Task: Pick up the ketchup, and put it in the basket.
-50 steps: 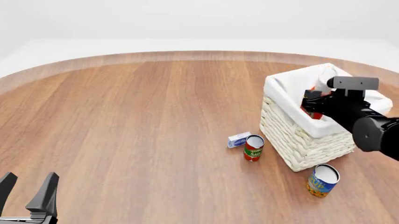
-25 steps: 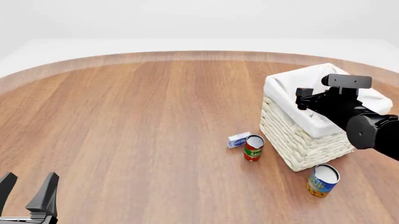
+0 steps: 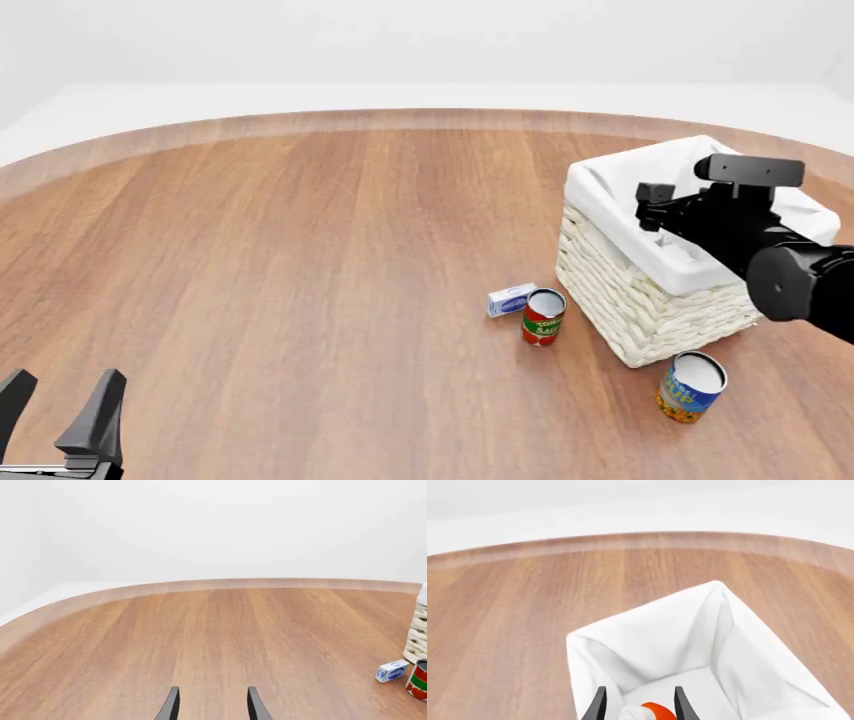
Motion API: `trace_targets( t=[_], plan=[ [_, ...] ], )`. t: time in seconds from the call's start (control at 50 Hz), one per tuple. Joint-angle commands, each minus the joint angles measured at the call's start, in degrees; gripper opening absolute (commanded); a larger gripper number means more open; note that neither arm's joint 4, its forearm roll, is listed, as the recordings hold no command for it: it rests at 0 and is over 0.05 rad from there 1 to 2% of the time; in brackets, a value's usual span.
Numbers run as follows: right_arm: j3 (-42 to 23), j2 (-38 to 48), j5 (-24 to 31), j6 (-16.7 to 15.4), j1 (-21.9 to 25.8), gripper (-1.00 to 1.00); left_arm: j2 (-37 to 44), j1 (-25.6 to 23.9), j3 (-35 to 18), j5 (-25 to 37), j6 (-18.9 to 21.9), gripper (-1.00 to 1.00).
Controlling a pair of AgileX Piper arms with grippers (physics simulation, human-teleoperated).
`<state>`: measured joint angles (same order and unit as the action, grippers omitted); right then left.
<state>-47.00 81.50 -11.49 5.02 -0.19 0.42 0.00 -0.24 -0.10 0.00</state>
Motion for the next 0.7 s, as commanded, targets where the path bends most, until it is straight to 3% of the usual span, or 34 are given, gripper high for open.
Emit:
trace_targets(
  t=[0.02,0.56,0.7],
  plan=[
    [0.4,-1.5,-0.5,0.5,0.8,1.00,0.0,0.0,0.0,0.0,0.0,1.00],
    [2.2,-5.2,-2.6,0.9,2.6,1.00,0.0,0.0,0.0,0.0,0.0,1.00],
    [4.4,-9.4,-4.1,1.3,5.8,1.00,0.0,0.0,0.0,0.0,0.0,1.00]
  ],
)
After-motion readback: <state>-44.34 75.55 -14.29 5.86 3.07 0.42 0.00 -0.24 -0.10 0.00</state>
